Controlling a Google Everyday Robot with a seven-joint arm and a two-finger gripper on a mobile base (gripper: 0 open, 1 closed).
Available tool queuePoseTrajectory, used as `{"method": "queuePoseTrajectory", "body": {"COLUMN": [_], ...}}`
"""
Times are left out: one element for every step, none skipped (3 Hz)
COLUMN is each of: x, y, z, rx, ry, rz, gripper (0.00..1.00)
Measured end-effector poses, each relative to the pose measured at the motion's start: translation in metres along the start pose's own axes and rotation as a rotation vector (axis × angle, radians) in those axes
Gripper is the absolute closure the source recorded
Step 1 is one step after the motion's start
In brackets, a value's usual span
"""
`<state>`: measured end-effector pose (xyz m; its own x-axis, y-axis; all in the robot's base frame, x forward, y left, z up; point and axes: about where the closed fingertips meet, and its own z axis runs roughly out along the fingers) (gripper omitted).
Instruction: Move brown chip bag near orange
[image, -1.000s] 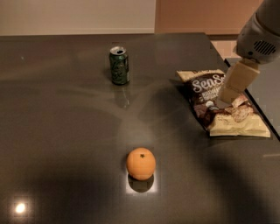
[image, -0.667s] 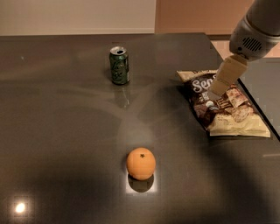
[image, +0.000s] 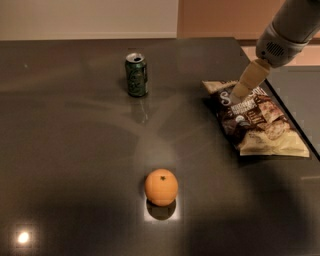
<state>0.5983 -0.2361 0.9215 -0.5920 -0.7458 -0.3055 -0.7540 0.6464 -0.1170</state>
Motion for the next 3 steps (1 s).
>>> {"method": "queuePoseTrajectory", "body": {"x": [-0.002,-0.001,0.002], "y": [-0.018,-0.028,-0.033], "z": [0.014,0.029,0.042], "rx": [0.009,0.002,-0.006], "ry": [-0.013,-0.014,-0.005], "rz": [0.033,0.05,0.054], "gripper": [0.0,0.0,0.0]}}
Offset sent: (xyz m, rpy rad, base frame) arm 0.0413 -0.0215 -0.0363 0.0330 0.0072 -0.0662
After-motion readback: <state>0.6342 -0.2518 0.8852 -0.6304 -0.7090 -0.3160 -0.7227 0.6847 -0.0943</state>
